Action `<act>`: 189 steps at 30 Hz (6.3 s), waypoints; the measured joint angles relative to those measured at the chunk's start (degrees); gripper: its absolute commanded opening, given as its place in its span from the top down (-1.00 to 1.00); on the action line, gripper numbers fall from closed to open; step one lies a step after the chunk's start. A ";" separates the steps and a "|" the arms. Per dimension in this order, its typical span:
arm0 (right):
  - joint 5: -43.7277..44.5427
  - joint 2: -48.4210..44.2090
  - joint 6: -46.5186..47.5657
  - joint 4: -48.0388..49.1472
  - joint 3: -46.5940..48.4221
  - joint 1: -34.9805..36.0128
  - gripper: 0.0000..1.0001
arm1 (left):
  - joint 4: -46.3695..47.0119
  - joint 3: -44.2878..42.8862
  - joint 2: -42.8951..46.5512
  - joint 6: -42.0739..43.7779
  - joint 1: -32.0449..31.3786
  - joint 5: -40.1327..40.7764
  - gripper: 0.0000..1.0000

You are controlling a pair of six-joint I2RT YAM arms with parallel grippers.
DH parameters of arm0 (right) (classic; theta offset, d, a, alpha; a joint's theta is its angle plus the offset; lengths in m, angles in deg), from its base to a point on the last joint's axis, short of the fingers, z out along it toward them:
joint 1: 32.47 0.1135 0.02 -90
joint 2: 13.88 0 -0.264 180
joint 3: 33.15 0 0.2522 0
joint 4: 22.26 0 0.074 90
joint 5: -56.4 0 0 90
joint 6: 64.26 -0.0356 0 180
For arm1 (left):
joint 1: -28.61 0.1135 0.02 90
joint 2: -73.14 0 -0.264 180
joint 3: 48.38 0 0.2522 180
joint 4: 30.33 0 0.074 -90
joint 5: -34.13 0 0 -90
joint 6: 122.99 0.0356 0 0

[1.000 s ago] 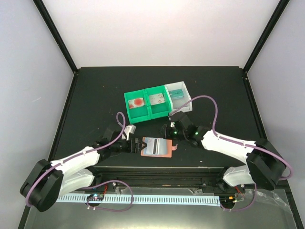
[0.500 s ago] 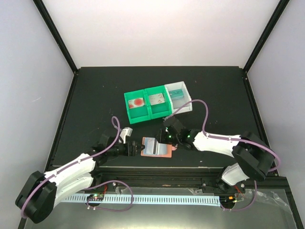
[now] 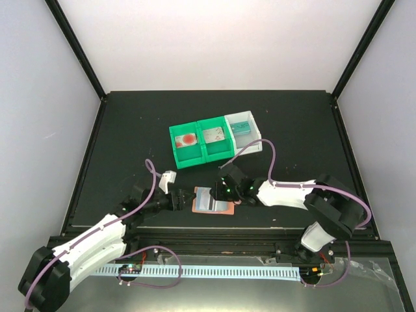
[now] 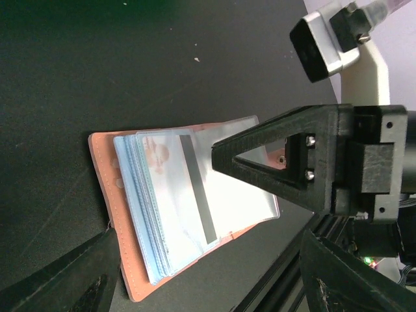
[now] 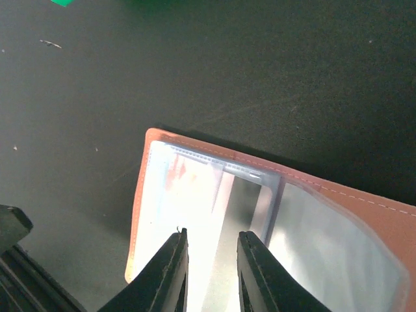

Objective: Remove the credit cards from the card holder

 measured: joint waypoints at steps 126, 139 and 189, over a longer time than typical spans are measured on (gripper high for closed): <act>7.54 -8.76 2.58 2.51 -12.15 0.74 0.86 | 25.20 -10.29 -43.10 -9.01 -11.06 -4.87 0.01; 7.45 -6.69 0.20 8.24 -14.38 0.74 0.89 | 28.30 -10.29 -45.31 -10.80 -10.82 -4.79 0.05; 7.91 -11.26 4.92 3.08 -14.99 0.74 0.80 | 10.93 -8.44 -27.04 -8.76 -10.58 5.44 0.97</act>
